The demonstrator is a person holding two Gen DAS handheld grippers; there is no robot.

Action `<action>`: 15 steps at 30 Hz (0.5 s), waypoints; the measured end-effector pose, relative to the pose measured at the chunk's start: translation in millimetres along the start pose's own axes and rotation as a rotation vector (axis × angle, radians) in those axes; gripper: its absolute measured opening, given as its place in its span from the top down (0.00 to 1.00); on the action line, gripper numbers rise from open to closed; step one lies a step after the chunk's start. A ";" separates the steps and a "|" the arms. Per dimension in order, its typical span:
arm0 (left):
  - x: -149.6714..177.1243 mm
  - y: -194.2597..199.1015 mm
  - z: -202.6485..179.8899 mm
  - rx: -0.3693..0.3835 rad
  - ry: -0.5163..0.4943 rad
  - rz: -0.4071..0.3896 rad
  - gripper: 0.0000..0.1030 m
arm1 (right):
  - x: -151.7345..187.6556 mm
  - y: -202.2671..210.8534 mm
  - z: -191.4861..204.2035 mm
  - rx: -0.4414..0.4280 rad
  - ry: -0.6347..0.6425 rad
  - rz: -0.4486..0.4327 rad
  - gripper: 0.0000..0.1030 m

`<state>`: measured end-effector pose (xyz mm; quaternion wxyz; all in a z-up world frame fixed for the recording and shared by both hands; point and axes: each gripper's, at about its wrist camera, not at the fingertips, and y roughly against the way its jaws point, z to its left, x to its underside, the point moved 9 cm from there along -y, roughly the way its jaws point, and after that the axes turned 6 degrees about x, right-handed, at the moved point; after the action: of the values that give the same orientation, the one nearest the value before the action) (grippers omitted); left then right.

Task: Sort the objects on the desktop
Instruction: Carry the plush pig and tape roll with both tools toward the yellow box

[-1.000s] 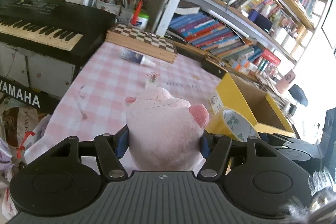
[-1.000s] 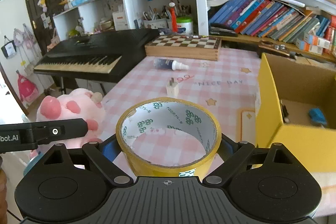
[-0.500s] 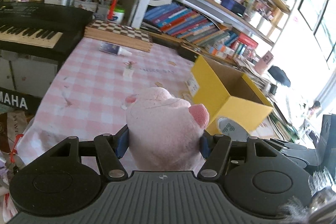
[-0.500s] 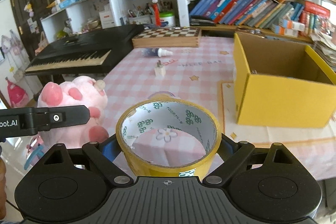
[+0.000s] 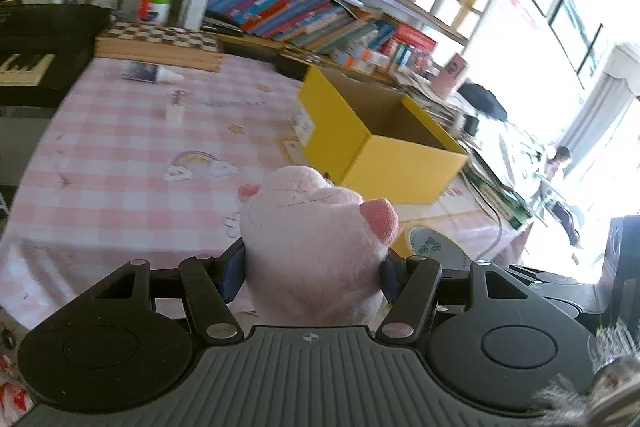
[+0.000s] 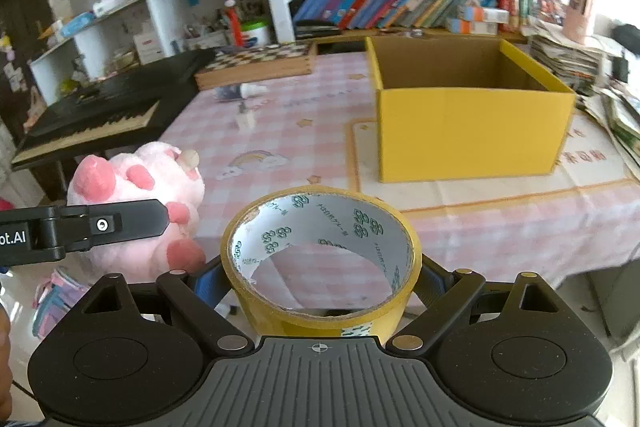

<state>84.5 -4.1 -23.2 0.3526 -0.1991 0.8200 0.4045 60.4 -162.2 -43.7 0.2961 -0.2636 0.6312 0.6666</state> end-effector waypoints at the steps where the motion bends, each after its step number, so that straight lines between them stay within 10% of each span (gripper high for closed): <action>1: 1.0 -2.6 -3.6 0.011 -0.005 0.007 0.41 | 2.3 1.7 -3.8 0.009 -0.006 0.002 0.10; 15: 8.3 -43.0 -57.5 0.134 -0.095 0.094 0.41 | 17.6 17.6 -59.8 0.116 -0.097 0.020 0.10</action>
<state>81.2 -76.2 -27.5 0.3844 -0.1171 0.8360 0.3737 34.2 -221.2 -48.2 0.3342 -0.2070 0.6566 0.6437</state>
